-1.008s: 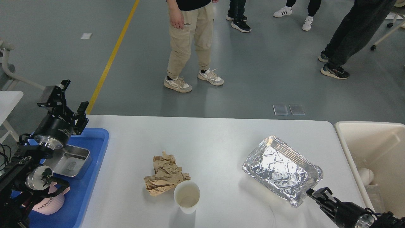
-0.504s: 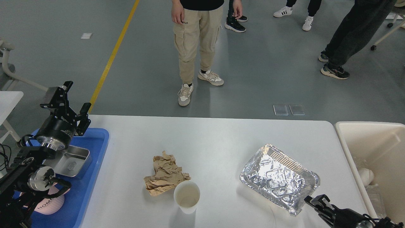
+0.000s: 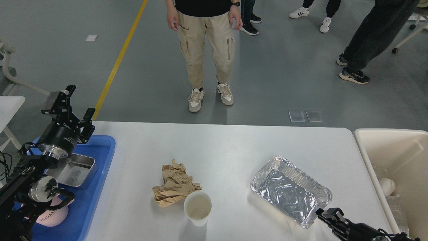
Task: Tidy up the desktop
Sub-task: 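Release the foil tray and reposition the right gripper beside its edge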
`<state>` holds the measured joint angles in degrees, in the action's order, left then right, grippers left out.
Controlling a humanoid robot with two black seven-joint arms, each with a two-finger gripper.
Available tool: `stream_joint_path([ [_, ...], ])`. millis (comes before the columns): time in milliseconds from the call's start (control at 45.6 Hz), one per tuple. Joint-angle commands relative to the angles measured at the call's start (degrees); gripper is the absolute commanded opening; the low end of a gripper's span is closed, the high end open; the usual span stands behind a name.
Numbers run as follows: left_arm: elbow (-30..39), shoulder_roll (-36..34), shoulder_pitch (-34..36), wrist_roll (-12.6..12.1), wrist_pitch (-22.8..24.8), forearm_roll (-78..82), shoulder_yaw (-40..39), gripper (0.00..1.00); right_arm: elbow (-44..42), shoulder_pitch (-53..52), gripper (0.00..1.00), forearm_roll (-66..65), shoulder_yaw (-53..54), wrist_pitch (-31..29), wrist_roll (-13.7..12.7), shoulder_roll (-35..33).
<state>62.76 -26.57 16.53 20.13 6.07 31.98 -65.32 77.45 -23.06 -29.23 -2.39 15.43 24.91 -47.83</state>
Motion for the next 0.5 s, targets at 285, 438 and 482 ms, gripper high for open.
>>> stream_joint_path([
  [285,0.00,-0.06,0.25,0.00,-0.01,0.01,-0.16,0.97,-0.72,-3.04,1.00,10.93,22.51,-1.10,-1.08,-7.18],
  [438,0.00,-0.06,0.52,0.00,0.08,0.01,-0.07,0.97,-0.02,-8.66,1.00,20.61,22.88,-10.15,-10.91,-11.93],
  [482,0.00,-0.15,0.61,0.00,0.17,0.01,-0.07,0.97,-0.02,-10.33,1.00,21.32,21.56,-11.82,-15.13,-12.46],
])
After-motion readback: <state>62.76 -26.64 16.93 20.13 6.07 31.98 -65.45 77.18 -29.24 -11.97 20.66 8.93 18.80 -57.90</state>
